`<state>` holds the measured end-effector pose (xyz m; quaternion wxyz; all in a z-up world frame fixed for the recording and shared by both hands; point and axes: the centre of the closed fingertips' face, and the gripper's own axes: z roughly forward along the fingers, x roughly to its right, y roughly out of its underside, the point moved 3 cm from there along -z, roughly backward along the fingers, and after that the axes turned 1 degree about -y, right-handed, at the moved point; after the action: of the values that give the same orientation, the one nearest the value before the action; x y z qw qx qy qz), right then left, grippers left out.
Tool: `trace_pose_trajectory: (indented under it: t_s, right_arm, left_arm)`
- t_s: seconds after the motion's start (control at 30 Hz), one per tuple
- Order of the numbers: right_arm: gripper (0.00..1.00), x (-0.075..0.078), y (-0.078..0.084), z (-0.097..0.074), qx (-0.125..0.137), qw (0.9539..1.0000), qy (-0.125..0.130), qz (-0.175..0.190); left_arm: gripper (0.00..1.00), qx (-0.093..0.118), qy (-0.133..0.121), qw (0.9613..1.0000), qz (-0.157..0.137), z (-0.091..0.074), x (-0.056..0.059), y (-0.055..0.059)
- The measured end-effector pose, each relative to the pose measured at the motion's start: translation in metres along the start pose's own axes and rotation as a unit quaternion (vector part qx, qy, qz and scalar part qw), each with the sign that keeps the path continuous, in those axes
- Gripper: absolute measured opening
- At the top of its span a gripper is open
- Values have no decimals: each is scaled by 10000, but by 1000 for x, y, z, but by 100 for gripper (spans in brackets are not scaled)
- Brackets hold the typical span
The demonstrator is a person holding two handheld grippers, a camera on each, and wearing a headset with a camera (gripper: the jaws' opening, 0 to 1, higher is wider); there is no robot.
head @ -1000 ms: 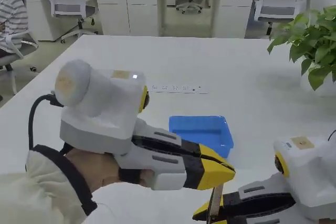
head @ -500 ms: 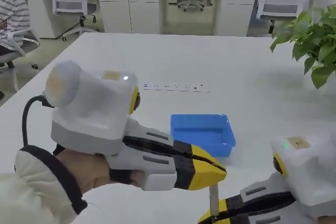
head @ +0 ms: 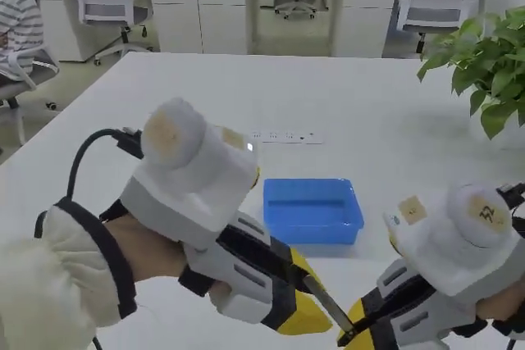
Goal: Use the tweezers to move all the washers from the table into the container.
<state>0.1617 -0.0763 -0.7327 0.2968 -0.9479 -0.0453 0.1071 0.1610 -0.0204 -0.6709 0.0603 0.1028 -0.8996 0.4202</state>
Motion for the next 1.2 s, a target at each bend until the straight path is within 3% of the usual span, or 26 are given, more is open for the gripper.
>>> trace_pose_trajectory:
  t_s: [0.1, 0.13, 0.17, 0.23, 0.43, 0.57, 0.67, 0.77, 0.9, 1.07, 1.2]
  right_arm:
    - [1, 0, 5, 3, -291, 9995, -115, -37]
    - [1, 0, 6, 4, -371, 9992, -158, -57]
    - [1, 0, 11, 5, -617, 9978, -224, 13]
    - [1, 2, 16, 7, -886, 9956, -240, 187]
    - [1, 9, 24, 14, -1265, 9912, -266, 296]
    - [1, 10, 30, 20, -1543, 9851, -434, 628]
    - [1, 10, 30, 24, -1555, 9848, -457, 628]
    - [1, 13, 32, 25, -1610, 9844, -429, 561]
    - [1, 16, 34, 25, -1600, 9856, -380, 402]
    - [1, 22, 34, 24, -1415, 9887, -342, 357]
    - [1, 32, 29, 24, -1073, 9936, -181, 309]
  left_arm:
    - [13, -299, -315, 9982, 416, 6, -9, 7]
    - [13, -372, -315, 9981, 376, 8, -9, 10]
    - [14, -557, -276, 9976, 315, 12, -10, 17]
    - [16, -863, -326, 9948, 425, 17, -13, 27]
    - [14, -1074, -349, 9928, 405, 30, -20, 34]
    - [12, -1201, -342, 9913, 426, 36, -24, 37]
    - [1, -1193, -351, 9915, 395, 40, -28, 38]
    - [0, -1302, -212, 9909, 257, 43, -27, 44]
    - [0, -1334, -129, 9899, 455, 46, -28, 51]
    - [0, -1425, -141, 9886, 462, 50, -34, 62]
    - [0, -1739, -289, 9828, 545, 55, -44, 76]
